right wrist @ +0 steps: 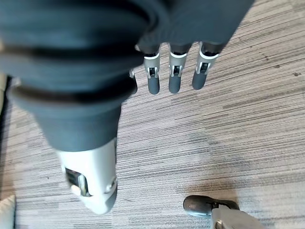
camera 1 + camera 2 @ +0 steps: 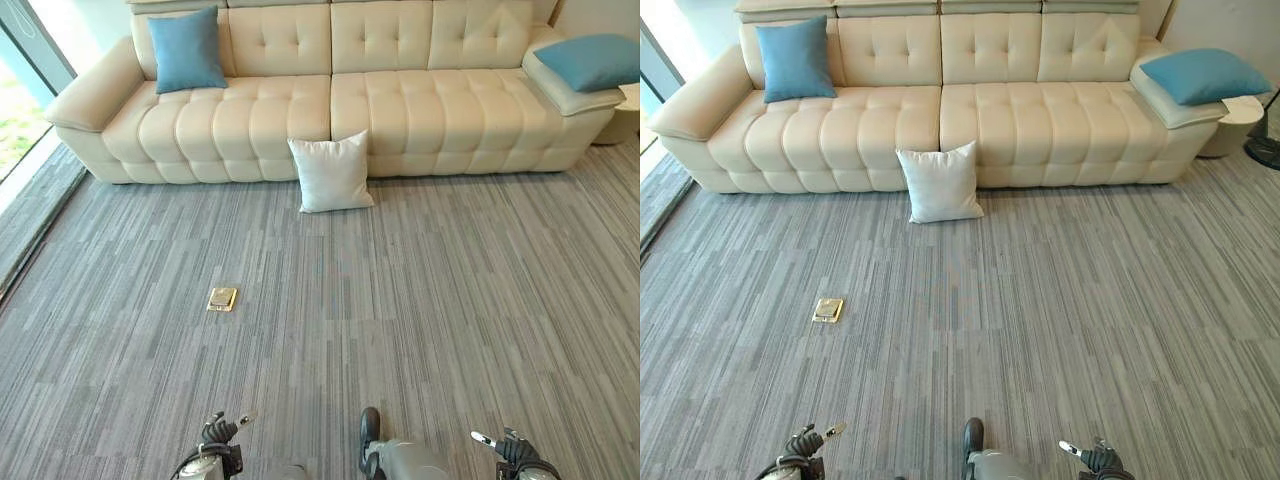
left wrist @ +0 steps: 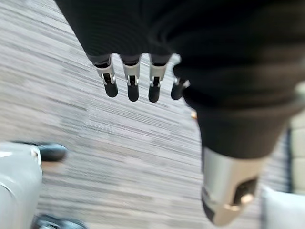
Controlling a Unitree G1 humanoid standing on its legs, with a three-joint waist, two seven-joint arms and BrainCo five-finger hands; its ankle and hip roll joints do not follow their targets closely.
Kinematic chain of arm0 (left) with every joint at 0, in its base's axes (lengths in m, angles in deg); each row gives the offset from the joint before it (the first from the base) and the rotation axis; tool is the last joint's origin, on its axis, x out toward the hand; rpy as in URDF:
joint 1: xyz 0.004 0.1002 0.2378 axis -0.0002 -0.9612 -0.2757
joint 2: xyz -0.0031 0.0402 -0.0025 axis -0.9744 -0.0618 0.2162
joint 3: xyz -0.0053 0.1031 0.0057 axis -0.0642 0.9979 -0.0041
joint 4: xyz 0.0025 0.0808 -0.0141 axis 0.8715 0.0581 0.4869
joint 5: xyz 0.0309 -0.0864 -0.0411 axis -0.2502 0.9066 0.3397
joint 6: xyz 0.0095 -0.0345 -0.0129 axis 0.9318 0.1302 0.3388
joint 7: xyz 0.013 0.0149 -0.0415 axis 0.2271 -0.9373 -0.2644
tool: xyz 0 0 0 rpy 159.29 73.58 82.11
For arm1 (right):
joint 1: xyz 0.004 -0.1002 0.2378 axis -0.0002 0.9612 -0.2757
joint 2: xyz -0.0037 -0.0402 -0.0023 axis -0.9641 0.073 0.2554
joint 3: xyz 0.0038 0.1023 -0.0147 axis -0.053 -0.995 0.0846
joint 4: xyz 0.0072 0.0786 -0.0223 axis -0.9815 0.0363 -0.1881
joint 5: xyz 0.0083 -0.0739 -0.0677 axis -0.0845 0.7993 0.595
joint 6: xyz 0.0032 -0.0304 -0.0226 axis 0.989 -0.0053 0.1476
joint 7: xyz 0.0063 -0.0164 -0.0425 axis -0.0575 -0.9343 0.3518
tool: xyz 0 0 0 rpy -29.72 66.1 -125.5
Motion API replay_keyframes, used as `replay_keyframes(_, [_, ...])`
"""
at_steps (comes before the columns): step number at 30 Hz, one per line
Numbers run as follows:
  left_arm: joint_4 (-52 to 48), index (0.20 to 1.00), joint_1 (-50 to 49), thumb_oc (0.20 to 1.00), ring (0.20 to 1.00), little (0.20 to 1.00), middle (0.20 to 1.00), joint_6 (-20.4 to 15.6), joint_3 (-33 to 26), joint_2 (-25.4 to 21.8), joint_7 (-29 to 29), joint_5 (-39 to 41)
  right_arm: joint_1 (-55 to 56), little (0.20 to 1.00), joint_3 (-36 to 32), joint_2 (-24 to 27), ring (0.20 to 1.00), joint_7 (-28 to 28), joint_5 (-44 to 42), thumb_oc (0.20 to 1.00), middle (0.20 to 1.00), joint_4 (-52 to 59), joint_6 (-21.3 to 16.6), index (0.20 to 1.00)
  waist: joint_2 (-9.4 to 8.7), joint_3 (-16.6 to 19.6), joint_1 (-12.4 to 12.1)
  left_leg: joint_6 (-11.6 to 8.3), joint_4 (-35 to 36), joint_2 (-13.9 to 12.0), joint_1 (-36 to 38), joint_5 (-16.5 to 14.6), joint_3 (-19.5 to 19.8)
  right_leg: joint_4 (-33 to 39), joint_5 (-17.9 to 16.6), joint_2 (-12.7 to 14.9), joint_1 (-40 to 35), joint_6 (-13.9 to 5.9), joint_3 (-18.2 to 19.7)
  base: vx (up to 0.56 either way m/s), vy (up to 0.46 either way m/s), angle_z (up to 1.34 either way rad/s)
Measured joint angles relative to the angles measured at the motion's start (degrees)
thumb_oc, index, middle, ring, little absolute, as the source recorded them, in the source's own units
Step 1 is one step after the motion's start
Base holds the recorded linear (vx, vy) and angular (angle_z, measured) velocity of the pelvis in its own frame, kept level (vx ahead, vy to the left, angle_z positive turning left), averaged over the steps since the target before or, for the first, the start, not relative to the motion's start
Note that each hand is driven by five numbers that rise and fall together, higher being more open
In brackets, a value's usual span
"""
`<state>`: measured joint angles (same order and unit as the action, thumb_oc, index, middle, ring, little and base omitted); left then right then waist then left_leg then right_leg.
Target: Pick up all the scattered cushions and arrange them neatly on the sofa.
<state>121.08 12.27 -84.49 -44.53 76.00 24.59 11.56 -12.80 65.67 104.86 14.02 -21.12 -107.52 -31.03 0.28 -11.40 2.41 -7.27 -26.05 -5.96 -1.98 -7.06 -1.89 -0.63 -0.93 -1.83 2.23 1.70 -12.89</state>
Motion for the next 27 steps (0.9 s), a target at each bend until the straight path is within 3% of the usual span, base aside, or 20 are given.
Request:
replay_keyframes(1, [0.4, 1.000, 0.8, 1.000, 1.000, 1.000, 1.000, 0.0, 0.0, 0.0, 0.0, 0.0, 0.1, 1.000, 0.1, 0.0, 1.000, 0.0, 0.0, 1.000, 1.000, 0.0, 0.0, 1.000, -0.38, 0.1, 0.8, -0.94, -5.7, -0.1, -2.6, -0.5, 0.5, 0.5, -2.4, 0.1, -0.4, 1.85, -1.0, 0.26, -0.159, 0.01])
replay_keyframes(2, [0.5, 1.000, 0.7, 1.000, 1.000, 1.000, 1.000, 0.0, 0.3, 0.5, 0.0, 0.0, -0.2, 1.000, 0.2, 0.3, 1.000, 0.0, -0.3, 1.000, 1.000, -0.1, 0.2, 1.000, 0.05, -0.1, 0.4, -1.28, -11.7, -0.1, -5.5, -0.2, 1.9, 0.4, -1.4, -1.0, -1.2, 3.69, -0.8, 0.19, -0.113, 0.07])
replay_keyframes(4, [1.3, 1.000, 1.4, 1.000, 1.000, 1.000, 1.000, 0.0, 0.5, 0.8, -0.1, 0.0, -0.3, 1.000, 0.4, 0.2, 1.000, 0.0, -0.5, 1.000, 1.000, -0.7, 0.2, 1.000, 0.54, -0.5, 0.4, -1.30, -18.1, -0.2, -8.3, 0.2, 1.2, 1.1, -1.8, -1.9, -2.8, 5.33, -1.2, 0.21, -0.098, -0.05])
replay_keyframes(5, [1.1, 1.000, 1.0, 1.000, 1.000, 1.000, 1.000, 0.0, 0.5, 0.7, -0.1, 0.0, -0.9, 1.000, 0.4, 0.2, 1.000, 0.1, -0.5, 1.000, 1.000, -0.6, 0.2, 1.000, 0.16, -0.8, 0.3, -1.23, -17.2, 1.0, -9.4, 0.0, 0.9, 1.6, 0.4, -2.0, -4.2, 5.68, -0.7, 0.32, -0.118, 0.24])
replay_keyframes(6, [1.1, 1.000, 1.7, 1.000, 1.000, 1.000, 1.000, 0.0, 0.6, 0.4, -0.1, 0.0, -1.1, 1.000, 0.2, -0.1, 1.000, 0.0, -0.6, 1.000, 1.000, -1.0, 0.3, 1.000, -0.37, -1.0, 0.7, 0.56, -16.1, 1.6, -11.0, -1.5, -0.2, 2.2, 0.9, -2.0, -4.3, 6.27, -0.5, 0.22, -0.080, 0.31])
replay_keyframes(8, [0.5, 1.000, 3.0, 1.000, 1.000, 1.000, 1.000, 0.0, 0.5, 0.2, -0.1, 0.0, -1.8, 1.000, 0.4, -0.2, 1.000, 0.0, -1.0, 1.000, 1.000, -1.1, 0.5, 1.000, -2.30, -2.9, -0.2, 2.09, -4.9, 3.0, -11.3, -1.3, -2.1, 2.9, -0.8, -1.1, -5.8, 6.21, -1.2, 0.28, 0.012, 0.15])
replay_keyframes(9, [0.4, 1.000, 2.6, 1.000, 1.000, 1.000, 1.000, 0.2, 0.6, -0.1, -0.1, 0.0, -2.4, 1.000, 0.5, -0.3, 1.000, 0.0, -1.0, 1.000, 1.000, -0.7, 0.5, 1.000, -2.85, -3.3, -0.2, 2.40, -0.1, 3.6, -11.9, -1.2, -1.7, 3.7, 0.7, -1.0, -6.6, 4.45, -0.9, 0.42, 0.050, 0.06])
replay_keyframes(10, [0.5, 1.000, 1.9, 1.000, 1.000, 1.000, 1.000, 0.4, 0.6, -0.4, -0.1, -0.1, -3.1, 1.000, 1.2, -0.3, 1.000, 0.0, -0.9, 1.000, 1.000, -0.3, 0.3, 1.000, -3.70, -3.8, -0.1, 3.69, 12.0, 4.4, -10.7, 1.9, -1.5, 5.2, 0.1, -0.8, -8.3, 4.13, -1.4, 0.38, 0.062, 0.04])
replay_keyframes(11, [0.5, 1.000, 1.6, 1.000, 1.000, 1.000, 1.000, 0.5, 0.6, -0.4, -0.2, -0.1, -3.3, 1.000, 1.5, -0.1, 1.000, -0.1, -0.9, 1.000, 1.000, -0.3, 0.3, 1.000, -3.97, -4.0, 0.0, 3.47, 16.9, 4.9, -10.2, 4.1, -1.2, 5.3, -0.2, -1.1, -8.6, 4.68, -1.4, 0.37, 0.074, -0.02])
replay_keyframes(14, [0.7, 1.000, 0.8, 1.000, 1.000, 1.000, 1.000, 0.9, 0.4, -0.4, -0.2, -0.2, -4.2, 1.000, 2.6, 0.1, 1.000, -0.1, -0.2, 1.000, 1.000, 0.0, 0.3, 1.000, -2.85, -4.5, -0.1, 2.25, 31.4, 5.1, -9.1, 9.6, 2.1, 5.4, 2.4, -1.9, -10.5, 1.94, -1.4, 0.32, 0.098, 0.02])
replay_keyframes(15, [0.7, 1.000, 0.9, 1.000, 1.000, 1.000, 1.000, 0.9, 0.4, -0.4, -0.2, -0.3, -4.6, 1.000, 2.6, 0.0, 1.000, 0.0, 0.3, 1.000, 1.000, 0.0, 0.4, 1.000, -2.57, -5.3, -0.4, 2.29, 31.4, 5.3, -9.8, 11.4, 2.8, 5.4, 2.9, -2.0, -12.1, 3.09, -1.0, 0.47, 0.164, -0.01])
replay_keyframes(19, [1.8, 1.000, 0.1, 1.000, 1.000, 1.000, 1.000, 1.1, -0.1, -0.7, -0.5, -0.3, -4.6, 1.000, 2.5, 0.0, 1.000, 0.0, 1.5, 1.000, 1.000, 0.0, 0.5, 1.000, -1.37, -4.7, -0.9, 3.30, 31.0, 5.3, -9.2, 12.6, 1.0, 5.4, 6.8, -1.6, -15.7, 1.30, 1.0, 0.60, 0.251, -0.22])
replay_keyframes(20, [2.2, 1.000, -1.1, 1.000, 1.000, 1.000, 1.000, 1.2, 0.0, -0.7, -0.5, -0.3, -4.3, 1.000, 2.6, -0.2, 1.000, 0.1, 2.5, 1.000, 1.000, 0.0, 0.5, 1.000, -1.18, -3.9, -1.5, 6.09, 31.3, 5.5, -7.7, 16.0, 0.9, 4.5, 7.5, -0.9, -16.8, 0.33, 2.9, 0.40, 0.191, -0.66])
replay_keyframes(22, [3.4, 1.000, -2.1, 1.000, 1.000, 1.000, 1.000, 1.5, 0.1, -1.2, -0.6, -0.3, -3.7, 1.000, 2.8, -0.6, 1.000, 0.5, 3.4, 1.000, 1.000, 0.3, 0.4, 1.000, -2.65, -2.5, -1.8, 8.89, 30.4, 7.6, -5.8, 18.4, -1.3, 2.8, 9.9, 1.9, -17.9, -2.28, 5.0, 0.53, 0.270, -0.48])
replay_keyframes(23, [2.6, 1.000, -2.7, 1.000, 1.000, 1.000, 1.000, 1.4, 0.5, -1.8, -0.7, -0.3, -3.3, 1.000, 3.1, -0.8, 1.000, 0.6, 3.5, 1.000, 1.000, 1.0, 0.5, 1.000, -3.46, -1.1, -1.0, 11.21, 30.5, 9.2, -5.3, 17.9, -2.0, 0.8, 10.3, 3.7, -17.3, -3.48, 5.2, 0.57, 0.321, -0.21])
replay_keyframes(24, [2.6, 1.000, -1.8, 1.000, 1.000, 1.000, 1.000, 1.1, 0.5, -2.0, -0.7, -0.3, -3.1, 1.000, 3.2, -1.1, 1.000, 0.6, 3.6, 1.000, 1.000, 0.8, 0.4, 1.000, -3.69, -1.3, -1.2, 11.66, 30.3, 9.3, -4.8, 16.6, -2.6, -4.2, 11.4, 4.5, -15.2, -4.42, 5.9, 0.37, 0.222, -0.27])
replay_keyframes(25, [2.2, 1.000, -1.4, 1.000, 1.000, 1.000, 1.000, 1.0, 0.5, -2.4, -0.7, -0.3, -3.4, 1.000, 4.2, -2.0, 1.000, 0.6, 3.6, 1.000, 1.000, 1.4, 0.6, 1.000, -3.33, -0.8, -1.7, 12.36, 30.6, 9.1, -3.9, 16.3, -3.2, -16.5, 13.6, 5.6, -9.4, -5.65, 6.6, 0.23, 0.158, -0.28])
replay_keyframes(26, [2.1, 1.000, -1.3, 1.000, 1.000, 1.000, 1.000, 1.0, 0.6, -2.7, -0.7, -0.3, -2.9, 1.000, 4.9, -2.4, 1.000, 0.7, 3.6, 1.000, 1.000, 2.1, 0.5, 1.000, -3.77, -0.4, -1.6, 12.49, 30.5, 9.5, -3.4, 16.5, -3.6, -21.4, 14.9, 6.7, -7.3, -6.03, 6.7, 0.33, 0.287, -0.13])
replay_keyframes(27, [2.0, 1.000, -0.4, 1.000, 1.000, 1.000, 1.000, 1.0, 0.5, -3.3, -0.9, -0.3, -2.4, 1.000, 5.2, -3.5, 1.000, 0.7, 3.6, 1.000, 1.000, 2.6, 0.6, 1.000, -4.46, -0.1, -1.5, 13.29, 30.3, 11.2, -2.0, 13.0, -3.6, -29.6, 13.1, 8.2, -3.8, -6.97, 7.5, 0.33, 0.286, -0.20])
